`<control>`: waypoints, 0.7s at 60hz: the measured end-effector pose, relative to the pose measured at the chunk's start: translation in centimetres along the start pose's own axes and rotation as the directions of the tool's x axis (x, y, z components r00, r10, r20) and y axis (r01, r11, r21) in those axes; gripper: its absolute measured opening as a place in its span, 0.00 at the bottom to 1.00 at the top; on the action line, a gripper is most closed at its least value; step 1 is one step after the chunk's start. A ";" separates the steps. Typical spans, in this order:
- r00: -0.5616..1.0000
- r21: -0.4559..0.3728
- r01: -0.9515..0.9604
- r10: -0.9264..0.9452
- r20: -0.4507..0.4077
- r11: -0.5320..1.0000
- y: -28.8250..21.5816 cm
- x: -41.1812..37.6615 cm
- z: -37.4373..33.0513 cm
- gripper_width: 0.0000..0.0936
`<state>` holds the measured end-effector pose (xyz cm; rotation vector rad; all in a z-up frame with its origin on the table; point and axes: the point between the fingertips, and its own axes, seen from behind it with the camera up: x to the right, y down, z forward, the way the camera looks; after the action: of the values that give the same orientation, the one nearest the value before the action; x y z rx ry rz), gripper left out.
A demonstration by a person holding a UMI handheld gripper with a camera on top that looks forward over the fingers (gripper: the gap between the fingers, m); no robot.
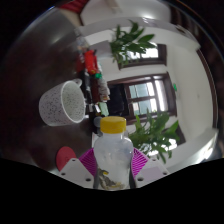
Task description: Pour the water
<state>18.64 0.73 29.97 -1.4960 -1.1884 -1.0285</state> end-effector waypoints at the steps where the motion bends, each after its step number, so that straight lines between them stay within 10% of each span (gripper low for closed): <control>1: 0.999 0.002 0.034 -0.034 -0.004 0.999 -0.2 0.1 0.1 0.45; 20: 0.829 -0.009 0.556 -0.555 -0.069 0.831 1.1 1.6 1.0 0.46; 42: 0.766 -0.007 0.638 -0.635 -0.099 0.770 1.4 1.4 -0.3 0.46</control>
<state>20.23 0.61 31.15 -1.0012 -1.6881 -1.5046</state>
